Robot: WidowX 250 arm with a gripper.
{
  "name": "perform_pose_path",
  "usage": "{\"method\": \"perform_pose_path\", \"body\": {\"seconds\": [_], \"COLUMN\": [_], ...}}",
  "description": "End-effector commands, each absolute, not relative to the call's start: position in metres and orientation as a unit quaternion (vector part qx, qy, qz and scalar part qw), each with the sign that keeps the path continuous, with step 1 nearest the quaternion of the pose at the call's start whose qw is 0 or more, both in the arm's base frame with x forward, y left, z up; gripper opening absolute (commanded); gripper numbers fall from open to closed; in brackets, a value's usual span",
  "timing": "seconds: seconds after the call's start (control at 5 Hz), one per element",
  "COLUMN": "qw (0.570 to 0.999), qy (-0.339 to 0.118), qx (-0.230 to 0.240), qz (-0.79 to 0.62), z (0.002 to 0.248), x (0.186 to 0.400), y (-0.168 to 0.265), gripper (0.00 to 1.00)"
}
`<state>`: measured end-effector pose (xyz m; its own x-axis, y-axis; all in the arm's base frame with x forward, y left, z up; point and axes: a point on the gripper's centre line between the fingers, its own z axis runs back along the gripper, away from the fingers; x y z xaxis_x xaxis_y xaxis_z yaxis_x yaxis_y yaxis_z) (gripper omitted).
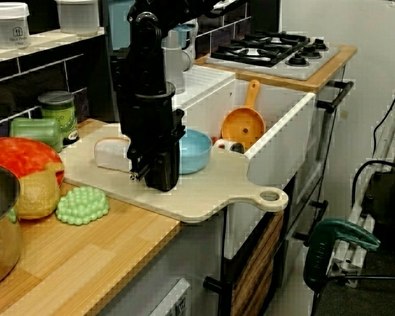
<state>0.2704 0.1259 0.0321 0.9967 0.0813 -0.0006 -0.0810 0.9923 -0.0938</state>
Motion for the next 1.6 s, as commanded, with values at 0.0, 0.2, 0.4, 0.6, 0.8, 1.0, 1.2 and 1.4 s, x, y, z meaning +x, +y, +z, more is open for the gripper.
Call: {"method": "perform_pose_path", "body": {"seconds": [0.0, 0.2, 0.4, 0.6, 0.8, 1.0, 1.2, 1.4], "qw": [0.998, 0.998, 0.998, 0.999, 0.999, 0.999, 0.999, 0.999], "qy": [-0.001, 0.003, 0.004, 0.008, 0.011, 0.016, 0.014, 0.014], "qx": [-0.063, -0.063, -0.061, -0.046, -0.031, -0.028, -0.031, -0.032], "qz": [0.017, 0.012, 0.004, -0.004, -0.01, -0.013, -0.009, -0.005], "z": [0.046, 0.052, 0.054, 0.052, 0.048, 0.048, 0.049, 0.05], "x": [0.287, 0.293, 0.297, 0.302, 0.303, 0.303, 0.304, 0.305], "y": [0.112, 0.105, 0.095, 0.079, 0.066, 0.057, 0.053, 0.056], "gripper": [0.0, 0.0, 0.0, 0.0, 0.0, 0.0, 0.0, 0.0]}}
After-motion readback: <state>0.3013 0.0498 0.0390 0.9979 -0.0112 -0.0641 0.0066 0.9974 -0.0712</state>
